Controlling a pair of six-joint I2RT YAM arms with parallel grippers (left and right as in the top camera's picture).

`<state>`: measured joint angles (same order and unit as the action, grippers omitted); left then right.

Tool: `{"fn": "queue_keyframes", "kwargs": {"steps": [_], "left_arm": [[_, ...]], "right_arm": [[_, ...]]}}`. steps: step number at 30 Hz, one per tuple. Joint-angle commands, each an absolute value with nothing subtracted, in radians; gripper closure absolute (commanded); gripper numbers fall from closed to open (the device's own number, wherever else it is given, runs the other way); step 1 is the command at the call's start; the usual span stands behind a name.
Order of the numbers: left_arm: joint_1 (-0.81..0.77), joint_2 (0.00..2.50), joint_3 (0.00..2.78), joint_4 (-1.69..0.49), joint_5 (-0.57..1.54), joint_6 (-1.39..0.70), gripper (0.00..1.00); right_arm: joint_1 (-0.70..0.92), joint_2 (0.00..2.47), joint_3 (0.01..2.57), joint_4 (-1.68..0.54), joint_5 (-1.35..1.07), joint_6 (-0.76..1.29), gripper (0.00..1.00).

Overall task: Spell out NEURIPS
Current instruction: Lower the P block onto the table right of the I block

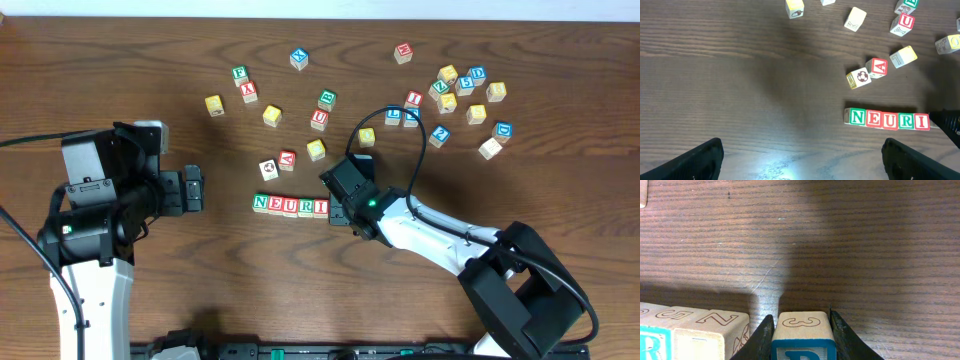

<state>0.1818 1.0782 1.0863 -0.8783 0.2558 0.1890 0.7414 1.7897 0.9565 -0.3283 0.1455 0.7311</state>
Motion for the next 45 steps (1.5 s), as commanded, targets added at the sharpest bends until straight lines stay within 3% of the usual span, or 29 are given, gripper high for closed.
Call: {"fn": "queue_keyframes", "kwargs": {"steps": [1,22,30,45], "left_arm": [[0.185,1.078,1.101,-0.878,0.252,0.205,0.01],[0.185,1.078,1.101,-0.878,0.252,0.205,0.01],[0.185,1.078,1.101,-0.878,0.253,0.205,0.01],[0.185,1.078,1.101,-0.878,0.252,0.205,0.01]], "right_arm": [[0.748,1.824,0.952,-0.332,0.118,0.747,0.77],[0.77,1.824,0.952,-0.336,0.095,0.731,0.77],[0.77,1.824,0.952,-0.337,0.099,0.731,0.64],[0.77,1.824,0.952,-0.337,0.106,0.732,0.63]]}}
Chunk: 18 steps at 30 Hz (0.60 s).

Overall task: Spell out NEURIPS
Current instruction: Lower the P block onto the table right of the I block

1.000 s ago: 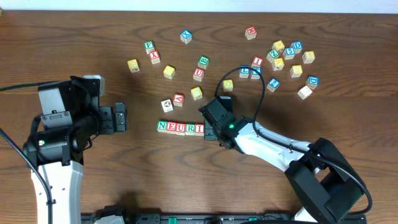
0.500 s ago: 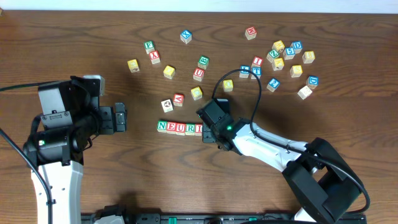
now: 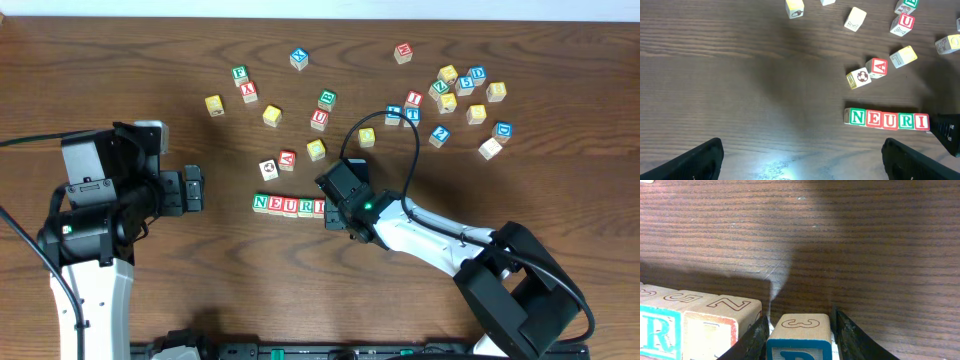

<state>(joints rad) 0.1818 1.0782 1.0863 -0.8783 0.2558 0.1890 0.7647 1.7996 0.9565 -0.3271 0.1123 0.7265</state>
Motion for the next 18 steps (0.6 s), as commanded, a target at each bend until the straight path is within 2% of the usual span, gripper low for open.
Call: {"fn": "queue_keyframes", "kwargs": {"steps": [1,18], "left_arm": [[0.185,1.078,1.101,-0.878,0.252,0.205,0.01],[0.185,1.078,1.101,-0.878,0.252,0.205,0.01]], "right_arm": [[0.77,1.824,0.952,-0.337,0.107,0.732,0.63],[0.76,1.824,0.983,-0.385,0.107,0.724,0.64]]}}
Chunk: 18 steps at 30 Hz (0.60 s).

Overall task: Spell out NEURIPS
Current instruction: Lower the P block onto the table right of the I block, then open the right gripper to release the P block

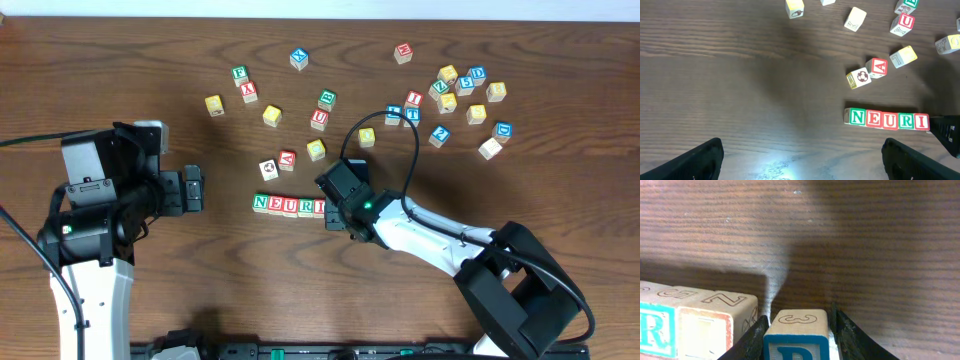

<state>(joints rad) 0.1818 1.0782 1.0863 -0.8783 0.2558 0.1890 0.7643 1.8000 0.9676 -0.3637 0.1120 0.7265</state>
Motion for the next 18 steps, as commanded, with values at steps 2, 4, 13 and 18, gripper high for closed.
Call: {"fn": "queue_keyframes", "kwargs": {"steps": [2,4,13,18], "left_arm": [[0.185,1.078,1.101,-0.878,0.252,0.205,0.01],[0.185,1.078,1.101,-0.878,0.253,0.205,0.01],[0.185,1.078,1.101,-0.878,0.252,0.205,0.01],[0.185,1.078,1.101,-0.878,0.253,0.205,0.01]], "right_arm": [[0.76,1.824,1.001,-0.405,0.115,0.724,0.64],[0.76,1.824,1.021,-0.426,0.124,0.724,0.64],[0.761,1.824,1.092,-0.469,0.125,0.698,0.64],[0.761,1.824,1.111,-0.48,0.135,0.693,0.64]]}}
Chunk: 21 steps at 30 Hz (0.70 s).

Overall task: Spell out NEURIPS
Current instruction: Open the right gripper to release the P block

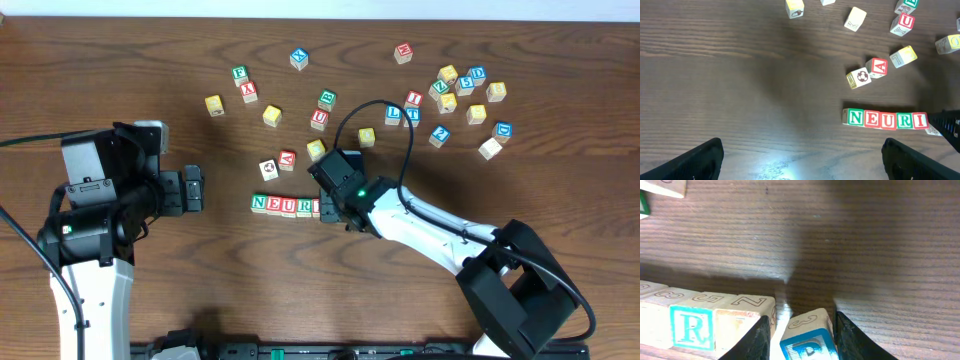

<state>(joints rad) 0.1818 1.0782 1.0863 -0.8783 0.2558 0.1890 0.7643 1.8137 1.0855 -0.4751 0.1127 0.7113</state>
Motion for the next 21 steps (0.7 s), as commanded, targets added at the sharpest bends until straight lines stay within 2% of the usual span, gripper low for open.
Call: {"fn": "queue_keyframes", "kwargs": {"steps": [1,21], "left_arm": [[0.185,1.078,1.101,-0.878,0.252,0.205,0.01],[0.185,1.078,1.101,-0.878,0.252,0.205,0.01]], "right_arm": [[0.761,1.824,1.115,-0.487,0.146,0.69,0.64],[0.736,1.824,1.252,-0.709,0.324,0.657,0.63]]}}
